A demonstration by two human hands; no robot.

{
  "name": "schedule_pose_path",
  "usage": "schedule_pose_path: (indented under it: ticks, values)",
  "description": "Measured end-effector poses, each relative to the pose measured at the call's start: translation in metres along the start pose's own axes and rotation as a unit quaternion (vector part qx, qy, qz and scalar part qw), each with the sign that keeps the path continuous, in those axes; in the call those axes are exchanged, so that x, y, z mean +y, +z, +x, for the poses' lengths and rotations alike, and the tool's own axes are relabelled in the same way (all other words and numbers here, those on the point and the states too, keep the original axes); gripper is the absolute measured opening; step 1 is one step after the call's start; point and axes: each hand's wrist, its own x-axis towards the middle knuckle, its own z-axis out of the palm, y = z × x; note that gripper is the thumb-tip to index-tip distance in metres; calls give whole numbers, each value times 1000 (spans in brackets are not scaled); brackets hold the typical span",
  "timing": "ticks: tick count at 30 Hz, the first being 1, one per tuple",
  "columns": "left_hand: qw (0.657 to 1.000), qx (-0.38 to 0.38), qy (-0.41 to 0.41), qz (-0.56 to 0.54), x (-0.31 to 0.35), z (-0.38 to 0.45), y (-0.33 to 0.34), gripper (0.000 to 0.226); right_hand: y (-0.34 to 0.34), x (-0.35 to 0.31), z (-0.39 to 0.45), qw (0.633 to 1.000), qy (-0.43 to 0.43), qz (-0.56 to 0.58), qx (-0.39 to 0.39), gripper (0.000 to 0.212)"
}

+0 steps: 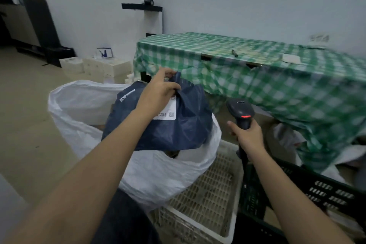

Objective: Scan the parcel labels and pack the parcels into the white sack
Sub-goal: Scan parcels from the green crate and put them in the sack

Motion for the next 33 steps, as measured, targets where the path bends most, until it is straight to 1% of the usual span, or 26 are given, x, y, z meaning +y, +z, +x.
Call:
schedule_pose_path:
  ticks: [5,9,12,14,18,22,24,26,29,31,33]
  values:
    - [997,-22,45,-64,58,24,79,14,-91,45,3,994,52,-17,92,32]
    - [988,-86,47,-121,92,20,152,15,-134,90,3,985,90,-40,140,33]
    - [980,-126,39,-151,106,7,199,19,-154,123,8,979,127,-62,144,35]
    - [977,-141,36,-155,114,0,224,19,-166,149,15,973,157,-76,152,32]
    - [976,-170,38,-129,128,-15,273,18,-193,200,28,944,251,-126,172,27]
    - [978,-191,50,-66,145,-29,330,18,-221,254,32,904,370,-160,144,44]
    - [977,-197,51,-57,152,-33,360,18,-227,280,38,893,406,-162,105,43]
    - [976,-204,48,-58,157,-37,389,17,-227,305,50,895,408,-164,78,39]
    - [973,-216,37,-67,162,-43,423,16,-219,337,68,891,411,-186,51,40]
    - [973,-217,24,-70,160,-47,438,16,-214,358,78,881,424,-204,35,40]
    - [977,-203,12,-68,157,-52,450,17,-211,382,84,863,451,-227,17,42]
